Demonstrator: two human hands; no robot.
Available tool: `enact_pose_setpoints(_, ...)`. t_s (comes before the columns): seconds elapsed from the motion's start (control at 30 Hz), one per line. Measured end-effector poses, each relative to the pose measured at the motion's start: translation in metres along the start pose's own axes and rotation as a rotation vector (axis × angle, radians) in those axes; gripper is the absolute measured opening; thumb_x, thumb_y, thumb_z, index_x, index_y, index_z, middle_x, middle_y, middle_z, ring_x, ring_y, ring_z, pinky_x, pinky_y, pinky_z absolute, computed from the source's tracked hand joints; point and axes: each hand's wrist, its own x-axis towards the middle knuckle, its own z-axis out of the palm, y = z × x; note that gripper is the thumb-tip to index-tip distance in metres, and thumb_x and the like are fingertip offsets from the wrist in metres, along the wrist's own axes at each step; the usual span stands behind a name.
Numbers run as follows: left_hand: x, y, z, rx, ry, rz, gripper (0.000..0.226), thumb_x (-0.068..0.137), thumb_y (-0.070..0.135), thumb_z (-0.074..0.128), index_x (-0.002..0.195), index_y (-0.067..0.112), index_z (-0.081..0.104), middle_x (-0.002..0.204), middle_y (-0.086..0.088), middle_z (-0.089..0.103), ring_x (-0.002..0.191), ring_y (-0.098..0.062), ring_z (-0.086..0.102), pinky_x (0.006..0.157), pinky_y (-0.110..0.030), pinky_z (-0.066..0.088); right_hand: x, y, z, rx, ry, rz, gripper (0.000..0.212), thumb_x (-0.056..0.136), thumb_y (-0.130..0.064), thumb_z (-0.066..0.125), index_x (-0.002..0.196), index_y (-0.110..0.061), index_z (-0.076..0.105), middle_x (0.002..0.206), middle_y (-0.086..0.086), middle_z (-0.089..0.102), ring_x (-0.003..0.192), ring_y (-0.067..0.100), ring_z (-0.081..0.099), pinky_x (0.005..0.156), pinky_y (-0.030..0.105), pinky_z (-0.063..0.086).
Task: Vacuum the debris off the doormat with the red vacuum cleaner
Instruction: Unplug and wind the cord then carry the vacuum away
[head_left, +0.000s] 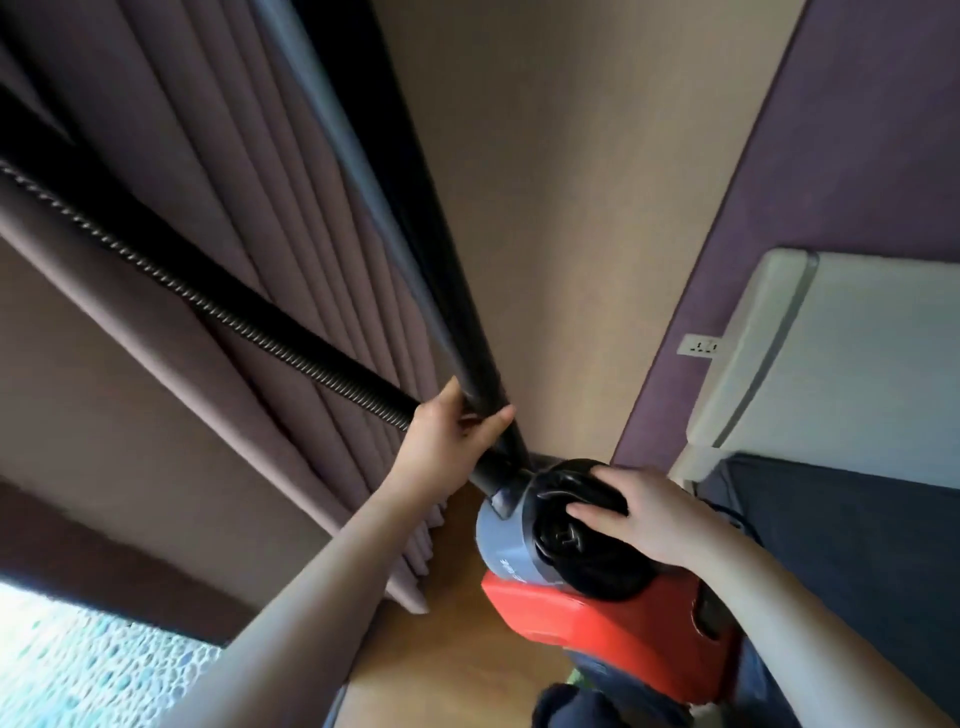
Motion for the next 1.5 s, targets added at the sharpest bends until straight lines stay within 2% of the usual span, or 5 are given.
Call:
enact_pose_setpoints(0.2, -0.07, -0.013, -0.029, 0.056, 0.099, -0.076, 0.028, 0.083, 0.036, 0.076, 0.095, 0.017, 0.06, 0.087, 0.008, 0.074, 0.08, -0.004, 0.071, 0.076, -0.033, 0.059, -0.033, -0.032, 0.033, -0.028, -0.096, -0.037, 0.093, 0.065, -0.096, 0.03, 0.118, -0.029, 0.065, 0.113, -0.013, 0.07, 0.106, 0.004, 0.065, 0.091, 0.03, 0.052)
enact_pose_setpoints(0.63, -0.206, 0.008, -0.029, 0.132, 0.381, -0.349, 0.026, 0.087, 0.028, 0.074, 0.106, 0.025, 0.057, 0.092, 0.024, 0.064, 0.072, 0.017, 0.062, 0.067, -0.002, 0.047, -0.07, -0.045, 0.054, -0.02, -0.375, -0.386, 0.054, 0.079, -0.073, 0.052, 0.108, -0.029, 0.067, 0.098, -0.012, 0.073, 0.091, 0.002, 0.065, 0.083, 0.032, 0.052)
enact_pose_setpoints(0.87, -0.287, 0.02, -0.006, 0.22, 0.581, -0.496, 0.031, 0.085, 0.029, 0.074, 0.107, 0.009, 0.066, 0.093, 0.007, 0.072, 0.083, -0.009, 0.072, 0.078, -0.024, 0.057, -0.078, -0.054, 0.083, -0.059, -0.53, -0.514, 0.066, 0.066, -0.086, 0.046, 0.1, -0.033, 0.065, 0.09, -0.011, 0.069, 0.087, 0.007, 0.065, 0.074, 0.029, 0.05)
enact_pose_setpoints(0.97, -0.332, 0.027, -0.009, 0.262, 0.661, -0.529, 0.03, 0.087, 0.028, 0.073, 0.111, 0.012, 0.065, 0.097, 0.008, 0.07, 0.088, -0.008, 0.069, 0.077, -0.008, 0.051, -0.091, -0.08, 0.098, -0.11, -0.635, -0.622, 0.059, 0.069, -0.08, 0.052, 0.101, -0.032, 0.064, 0.093, -0.011, 0.07, 0.085, 0.005, 0.064, 0.077, 0.03, 0.052)
enact_pose_setpoints(1.5, -0.664, 0.078, -0.012, 0.258, 1.331, -0.84, 0.033, 0.082, 0.033, 0.078, 0.106, 0.014, 0.064, 0.094, -0.001, 0.072, 0.085, -0.013, 0.072, 0.079, -0.039, 0.061, -0.303, -0.245, 0.232, -0.265, -0.944, -1.247, 0.037, 0.066, -0.08, 0.048, 0.079, -0.046, 0.055, 0.08, -0.013, 0.068, 0.076, 0.007, 0.061, 0.082, 0.034, 0.051)
